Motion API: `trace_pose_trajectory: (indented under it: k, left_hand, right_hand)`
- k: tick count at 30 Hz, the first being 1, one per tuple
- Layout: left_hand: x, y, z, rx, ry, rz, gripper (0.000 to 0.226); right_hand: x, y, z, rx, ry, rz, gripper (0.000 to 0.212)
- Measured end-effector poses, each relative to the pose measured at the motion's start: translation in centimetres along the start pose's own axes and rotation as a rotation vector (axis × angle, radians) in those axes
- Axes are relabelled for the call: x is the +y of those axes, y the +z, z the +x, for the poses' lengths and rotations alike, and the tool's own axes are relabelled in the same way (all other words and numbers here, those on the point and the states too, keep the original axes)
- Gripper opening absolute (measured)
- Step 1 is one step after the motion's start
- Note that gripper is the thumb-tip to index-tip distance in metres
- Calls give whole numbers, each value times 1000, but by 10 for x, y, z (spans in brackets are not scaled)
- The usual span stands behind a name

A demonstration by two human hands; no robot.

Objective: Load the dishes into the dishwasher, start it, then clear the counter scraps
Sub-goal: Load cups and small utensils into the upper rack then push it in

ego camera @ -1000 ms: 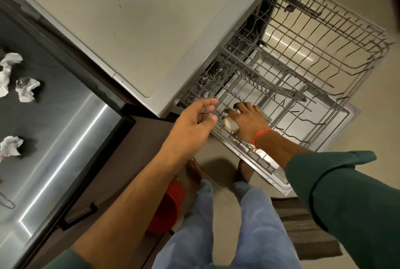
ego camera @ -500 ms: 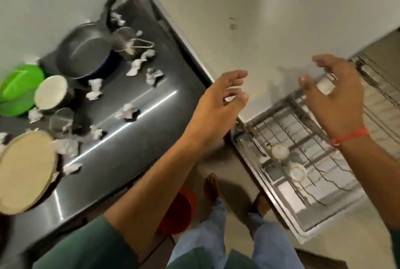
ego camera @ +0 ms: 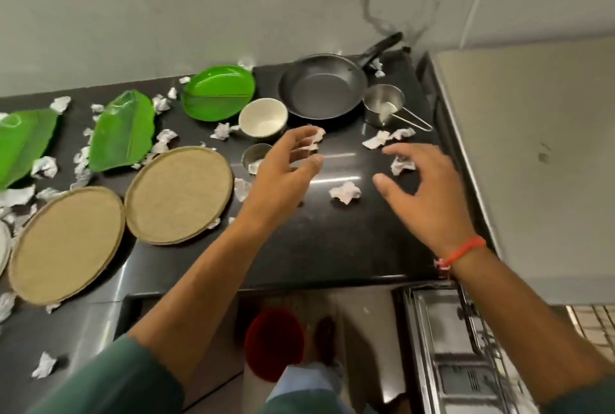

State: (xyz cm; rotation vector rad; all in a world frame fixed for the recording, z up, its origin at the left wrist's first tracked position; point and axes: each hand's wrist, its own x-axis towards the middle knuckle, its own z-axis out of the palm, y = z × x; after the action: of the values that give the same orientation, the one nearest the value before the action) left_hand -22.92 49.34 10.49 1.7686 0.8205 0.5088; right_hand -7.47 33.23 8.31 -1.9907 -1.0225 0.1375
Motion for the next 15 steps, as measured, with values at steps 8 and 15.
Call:
trace_pose_trajectory:
  k: [8, 15]
  left_hand:
    - [-66, -72, 35, 117, -172, 527, 67]
    - [-82, -68, 69, 52, -301, 849, 99]
  right_hand:
    - [-47, 101, 42, -441, 64, -58, 47]
    - [-54, 137, 69, -551, 118, -165, 53]
